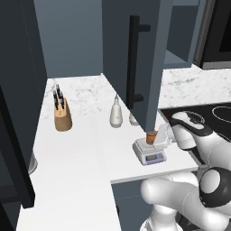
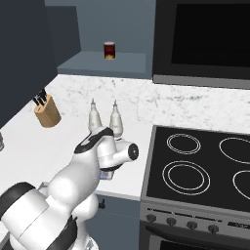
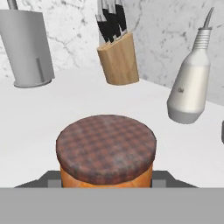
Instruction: Pick the jam and place it on the digital scale for weighing, and close the cabinet.
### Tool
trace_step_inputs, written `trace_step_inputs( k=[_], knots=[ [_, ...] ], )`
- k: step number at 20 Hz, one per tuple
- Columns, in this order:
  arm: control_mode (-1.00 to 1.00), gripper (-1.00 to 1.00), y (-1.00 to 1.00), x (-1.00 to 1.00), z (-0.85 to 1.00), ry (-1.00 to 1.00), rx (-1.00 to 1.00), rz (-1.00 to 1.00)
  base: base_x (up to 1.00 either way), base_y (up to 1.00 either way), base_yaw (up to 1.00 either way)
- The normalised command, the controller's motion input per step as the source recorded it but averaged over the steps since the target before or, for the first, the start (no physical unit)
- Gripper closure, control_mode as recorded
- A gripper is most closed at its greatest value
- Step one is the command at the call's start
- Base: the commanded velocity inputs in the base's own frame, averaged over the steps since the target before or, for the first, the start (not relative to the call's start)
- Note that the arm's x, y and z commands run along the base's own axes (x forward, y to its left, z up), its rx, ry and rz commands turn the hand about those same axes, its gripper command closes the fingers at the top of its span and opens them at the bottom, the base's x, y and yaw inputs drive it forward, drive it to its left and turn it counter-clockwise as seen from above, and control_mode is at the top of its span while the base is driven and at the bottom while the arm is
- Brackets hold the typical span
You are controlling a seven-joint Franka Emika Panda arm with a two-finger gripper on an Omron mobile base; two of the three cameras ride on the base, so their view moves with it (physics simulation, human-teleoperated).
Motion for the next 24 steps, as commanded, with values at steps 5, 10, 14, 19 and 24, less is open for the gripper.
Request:
trace_step_inputs(
  k=[5,10,14,19,24],
  knots=[
    [-1.0,1.0,0.0,0.16,-0.12,0.0,0.0,0.0,0.0,0.0,0.0],
    [-1.0,1.0,0.0,0.14,-0.09,0.0,0.0,0.0,0.0,0.0,0.0],
    [-1.0,1.0,0.0,0.15,-0.11,0.0,0.0,0.0,0.0,0.0,0.0],
    [-1.0,1.0,0.0,0.13,-0.15,0.0,0.0,0.0,0.0,0.0,0.0],
    [-1.0,1.0,0.0,0.1,-0.19,0.0,0.0,0.0,0.0,0.0,0.0]
  ],
)
